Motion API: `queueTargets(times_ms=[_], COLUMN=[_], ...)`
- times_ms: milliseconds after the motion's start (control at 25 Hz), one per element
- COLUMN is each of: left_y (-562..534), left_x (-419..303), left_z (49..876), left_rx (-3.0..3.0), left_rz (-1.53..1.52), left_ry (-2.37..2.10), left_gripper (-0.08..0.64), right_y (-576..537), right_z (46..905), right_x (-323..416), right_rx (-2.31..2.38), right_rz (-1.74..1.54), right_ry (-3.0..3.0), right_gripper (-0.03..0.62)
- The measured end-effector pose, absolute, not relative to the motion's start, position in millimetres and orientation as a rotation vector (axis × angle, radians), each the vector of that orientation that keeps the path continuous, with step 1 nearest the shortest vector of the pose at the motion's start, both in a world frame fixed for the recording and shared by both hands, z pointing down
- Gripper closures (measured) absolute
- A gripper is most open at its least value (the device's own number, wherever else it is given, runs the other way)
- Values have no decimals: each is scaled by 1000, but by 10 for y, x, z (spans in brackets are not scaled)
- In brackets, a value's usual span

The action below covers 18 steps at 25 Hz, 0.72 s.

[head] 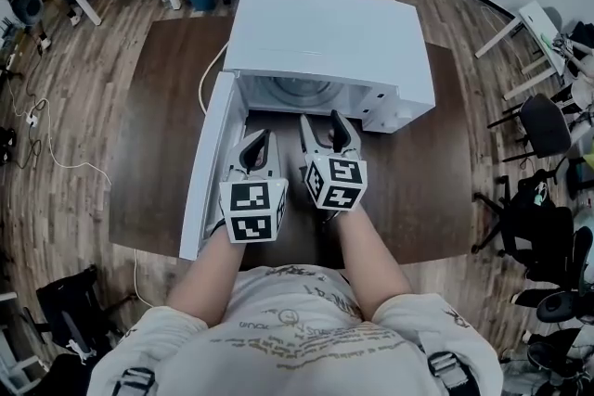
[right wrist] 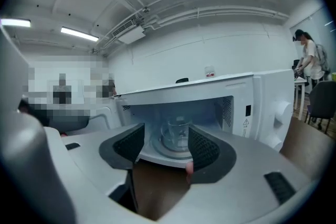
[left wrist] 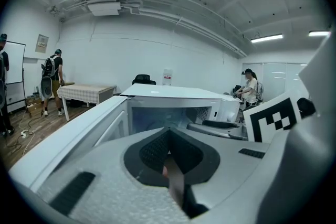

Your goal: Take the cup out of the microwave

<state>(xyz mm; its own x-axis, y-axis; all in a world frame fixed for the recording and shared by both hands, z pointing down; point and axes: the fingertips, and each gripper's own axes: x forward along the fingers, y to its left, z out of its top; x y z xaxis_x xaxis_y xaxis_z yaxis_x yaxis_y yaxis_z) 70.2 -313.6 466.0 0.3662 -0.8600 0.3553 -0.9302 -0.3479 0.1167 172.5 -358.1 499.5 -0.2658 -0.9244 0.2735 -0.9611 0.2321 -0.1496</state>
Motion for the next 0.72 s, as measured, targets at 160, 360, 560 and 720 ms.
queueTargets(times_ms=[160, 360, 560, 720], left_y=[-3176, -3196, -3214, -3200], left_x=[657, 619, 561, 552], left_z=[4639, 4646, 4709, 4698], left_rx=[2335, 2329, 2321, 2319], left_rz=[308, 299, 320, 301], left_ry=[-1592, -1609, -1604, -1617], left_gripper=[552, 552, 552, 552], right_y=[-3783, -3975, -4157, -4281], right_z=[5135, 5364, 5553, 5610], right_x=[1725, 1750, 1666, 1663], right_rx=[1849, 1877, 1826, 1825], right_rz=[401, 380, 371, 392], right_ry=[-2310, -2240, -2214, -2211], right_gripper=[311, 279, 263, 252])
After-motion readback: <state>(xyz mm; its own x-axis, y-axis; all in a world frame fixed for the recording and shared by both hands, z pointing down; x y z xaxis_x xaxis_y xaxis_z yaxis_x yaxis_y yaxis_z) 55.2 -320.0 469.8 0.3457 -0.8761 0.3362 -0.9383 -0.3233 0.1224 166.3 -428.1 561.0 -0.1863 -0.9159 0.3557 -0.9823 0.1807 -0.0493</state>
